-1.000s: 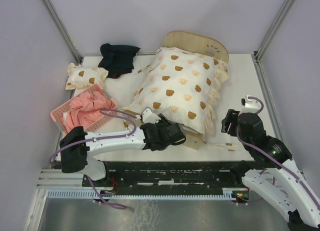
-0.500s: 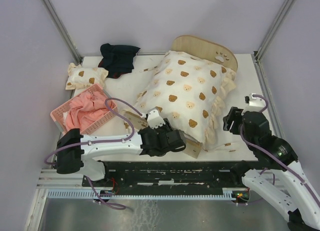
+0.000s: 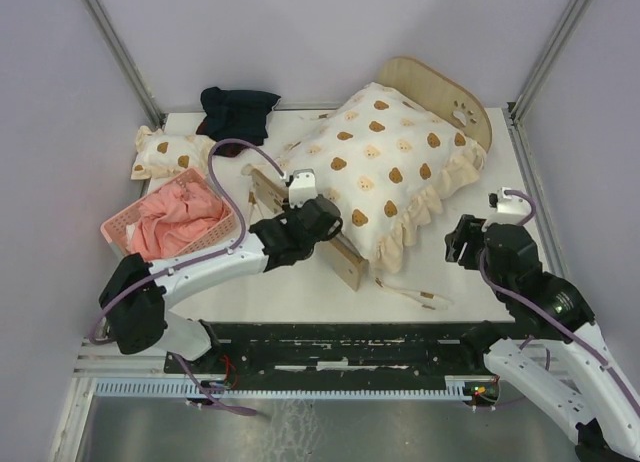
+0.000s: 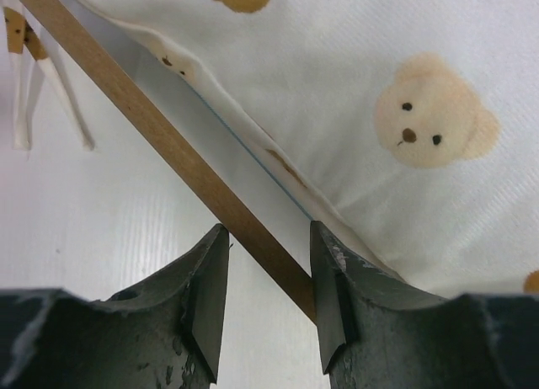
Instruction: Set up the pet bed
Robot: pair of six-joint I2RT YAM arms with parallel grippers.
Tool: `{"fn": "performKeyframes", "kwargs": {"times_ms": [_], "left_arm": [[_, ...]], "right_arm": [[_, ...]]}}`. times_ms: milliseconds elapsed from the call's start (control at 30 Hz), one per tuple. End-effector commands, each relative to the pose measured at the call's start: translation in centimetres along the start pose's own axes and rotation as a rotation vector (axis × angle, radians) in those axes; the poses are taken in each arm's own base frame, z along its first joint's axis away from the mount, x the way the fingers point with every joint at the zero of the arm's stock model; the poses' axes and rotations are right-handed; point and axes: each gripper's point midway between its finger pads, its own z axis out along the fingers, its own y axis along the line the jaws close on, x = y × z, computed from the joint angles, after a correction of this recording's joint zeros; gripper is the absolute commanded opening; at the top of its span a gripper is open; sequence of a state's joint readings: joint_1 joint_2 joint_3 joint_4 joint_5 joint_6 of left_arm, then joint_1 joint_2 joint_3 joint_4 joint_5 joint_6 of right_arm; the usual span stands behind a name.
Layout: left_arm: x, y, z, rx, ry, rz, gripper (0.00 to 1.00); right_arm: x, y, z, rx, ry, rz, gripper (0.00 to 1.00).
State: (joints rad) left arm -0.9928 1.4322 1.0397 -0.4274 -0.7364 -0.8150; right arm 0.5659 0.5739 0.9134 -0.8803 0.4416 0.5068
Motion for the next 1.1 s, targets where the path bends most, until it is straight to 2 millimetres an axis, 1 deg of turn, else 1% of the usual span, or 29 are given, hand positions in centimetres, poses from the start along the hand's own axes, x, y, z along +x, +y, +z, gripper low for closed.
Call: {"fn": "performKeyframes", "kwargs": {"times_ms": [0, 67, 167, 233, 333, 400, 500, 533, 567, 633, 733, 800, 867, 1067], "left_arm": [[-4.6, -3.1, 1.4, 0.191, -0.094, 0.164, 0.03], [-4.7, -4.1, 2.2, 0.248, -0.075, 0.230, 0.03], [-3.7, -5.6, 2.6, 0.353, -0.039, 0.338, 0.03], [-3.0, -6.3, 2.3, 0.404, -0.013, 0.347, 0.03], [-1.4, -7.1, 1.0, 0.513, 0.050, 0.373, 0.03], [-0.9, -6.6, 0.0, 0.545, 0.059, 0.381, 0.03], [-0.4, -4.9, -1.4, 0.557, 0.047, 0.392, 0.03], [-1.1, -4.4, -2.2, 0.562, 0.017, 0.386, 0.03], [-1.4, -3.9, -2.6, 0.556, -0.006, 0.386, 0.03], [-2.4, -2.7, -2.7, 0.515, -0.062, 0.392, 0.03], [-4.4, -1.4, -1.8, 0.411, -0.145, 0.404, 0.03], [-5.5, -1.4, -0.9, 0.373, -0.170, 0.409, 0.03], [-6.1, -2.2, 0.3, 0.378, -0.172, 0.403, 0.03], [-7.9, -4.3, 5.0, 0.359, -0.136, 0.341, 0.03]], "right_arm": [[-0.3, 1.0, 0.6, -0.045, -0.026, -0.005, 0.67], [0.0, 1.5, 1.0, -0.066, -0.015, -0.015, 0.67], [0.4, 1.8, 1.5, -0.073, 0.001, -0.032, 0.67], [0.5, 1.6, 1.7, -0.058, 0.003, -0.045, 0.67], [0.4, 1.6, 1.8, -0.056, -0.002, -0.046, 0.67], [0.3, 1.7, 1.8, -0.062, -0.003, -0.043, 0.67], [0.5, 1.8, 1.9, -0.066, 0.001, -0.038, 0.67], [0.5, 1.9, 1.9, -0.070, 0.002, -0.036, 0.67], [0.6, 1.9, 2.0, -0.071, 0.004, -0.034, 0.67], [0.8, 2.3, 2.1, -0.087, 0.009, -0.026, 0.66], [1.0, 2.9, 2.4, -0.111, 0.016, -0.016, 0.66], [1.2, 3.3, 2.7, -0.128, 0.020, -0.012, 0.65], [1.4, 3.8, 2.9, -0.146, 0.030, -0.013, 0.65], [1.6, 4.5, 3.6, -0.169, 0.036, -0.021, 0.65]]}}
